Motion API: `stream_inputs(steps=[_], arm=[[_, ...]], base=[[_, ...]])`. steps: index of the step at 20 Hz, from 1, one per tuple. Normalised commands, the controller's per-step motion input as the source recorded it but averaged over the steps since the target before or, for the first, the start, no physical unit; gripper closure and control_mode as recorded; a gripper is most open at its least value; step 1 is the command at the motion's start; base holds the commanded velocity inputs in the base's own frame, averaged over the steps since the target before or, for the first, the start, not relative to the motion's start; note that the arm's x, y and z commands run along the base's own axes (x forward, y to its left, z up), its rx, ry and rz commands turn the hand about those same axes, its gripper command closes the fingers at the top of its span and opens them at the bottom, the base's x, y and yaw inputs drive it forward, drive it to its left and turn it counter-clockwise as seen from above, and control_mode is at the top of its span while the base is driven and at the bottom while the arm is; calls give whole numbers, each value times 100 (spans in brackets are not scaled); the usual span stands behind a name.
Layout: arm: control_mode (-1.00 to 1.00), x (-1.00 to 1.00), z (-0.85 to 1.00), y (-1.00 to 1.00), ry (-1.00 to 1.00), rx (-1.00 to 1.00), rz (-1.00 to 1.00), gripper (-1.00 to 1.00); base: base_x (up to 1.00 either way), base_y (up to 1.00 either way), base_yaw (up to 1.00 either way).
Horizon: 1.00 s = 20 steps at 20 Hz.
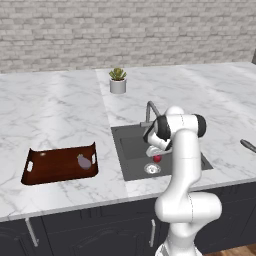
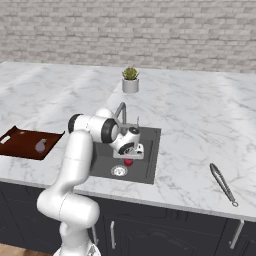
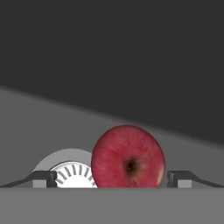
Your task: Pick up all produce items and place them in the sink. Turn on the sink faucet to wash them. Then turn the sink off and put them in the tray.
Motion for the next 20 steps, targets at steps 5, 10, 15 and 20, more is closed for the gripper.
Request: stream_inputs(steps=[5, 10, 15, 20], arm=[[-100, 15, -19, 0, 0, 0, 0, -100], [-100, 1, -18, 0, 0, 0, 0, -100], [-100, 0, -20, 0, 0, 0, 0, 100], [-100, -1, -17, 0, 0, 0, 0, 100]], base=[[0, 0, 0], [0, 0, 0], [0, 0, 0], [0, 0, 0]])
